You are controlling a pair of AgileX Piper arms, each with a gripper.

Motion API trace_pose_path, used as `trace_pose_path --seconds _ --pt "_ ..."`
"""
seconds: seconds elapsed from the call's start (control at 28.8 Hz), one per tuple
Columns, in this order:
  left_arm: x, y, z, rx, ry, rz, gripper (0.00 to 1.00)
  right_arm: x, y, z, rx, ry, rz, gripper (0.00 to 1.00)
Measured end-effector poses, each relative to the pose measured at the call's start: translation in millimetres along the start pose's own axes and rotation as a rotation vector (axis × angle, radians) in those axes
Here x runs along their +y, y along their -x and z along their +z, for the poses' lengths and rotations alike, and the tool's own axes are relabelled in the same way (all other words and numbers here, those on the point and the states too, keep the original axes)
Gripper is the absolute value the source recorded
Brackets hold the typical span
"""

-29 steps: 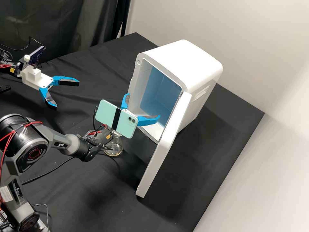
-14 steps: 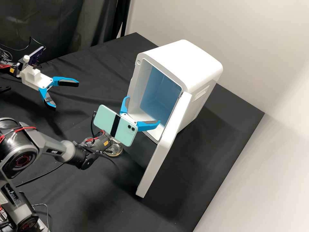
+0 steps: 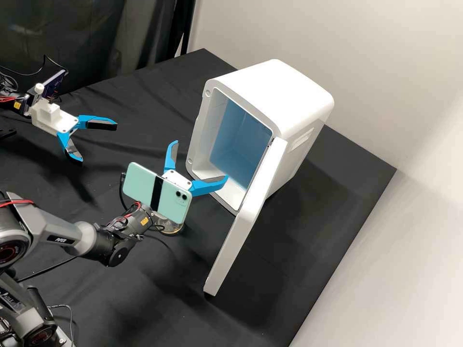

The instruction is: Place the flask in the incubator

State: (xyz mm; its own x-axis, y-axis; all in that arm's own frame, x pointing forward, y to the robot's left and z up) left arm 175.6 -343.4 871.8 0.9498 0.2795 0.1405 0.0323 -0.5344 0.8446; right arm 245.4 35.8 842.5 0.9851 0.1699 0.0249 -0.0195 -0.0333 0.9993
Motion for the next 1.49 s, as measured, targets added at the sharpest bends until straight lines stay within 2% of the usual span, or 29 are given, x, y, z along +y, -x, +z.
trace_pose_path --seconds 0.28,0.52,0.66,0.83,0.94,1.04,1.22,1.36,1.49 --pt "0.1 0.4 -0.9 0.003 0.001 0.000 1.00 -5.4 10.8 -1.4 0.014 0.005 -0.021 1.00" --pt "0.1 0.4 -0.9 0.003 0.001 0.000 1.00 -9.4 15.9 -6.8 0.036 0.008 -0.040 1.00" --pt "0.1 0.4 -0.9 0.003 0.001 0.000 1.00 -12.4 20.7 -6.4 0.033 0.010 -0.054 1.00" --pt "0.1 0.4 -0.9 0.003 0.003 0.000 1.00 -19.6 27.2 -4.7 0.033 0.017 -0.097 1.00" --pt "0.6 3.6 0.9 0.002 0.000 0.004 1.00 -24.8 31.6 0.6 0.016 0.027 -0.130 1.00" --pt "1.8 4.9 1.8 0.001 -0.003 0.011 1.00 -29.6 35.4 7.9 -0.014 0.021 -0.153 1.00" --pt "3.3 5.4 2.3 0.000 0.010 0.018 1.00 -34.4 40.8 16.8 -0.056 0.041 -0.176 1.00" --pt "4.2 6.4 1.5 -0.002 0.006 0.020 1.00 -35.1 44.1 18.7 -0.064 0.045 -0.179 1.00" --pt "4.1 6.4 1.6 -0.003 0.007 0.019 1.00 -37.4 46.0 17.7 -0.043 0.059 -0.189 1.00"
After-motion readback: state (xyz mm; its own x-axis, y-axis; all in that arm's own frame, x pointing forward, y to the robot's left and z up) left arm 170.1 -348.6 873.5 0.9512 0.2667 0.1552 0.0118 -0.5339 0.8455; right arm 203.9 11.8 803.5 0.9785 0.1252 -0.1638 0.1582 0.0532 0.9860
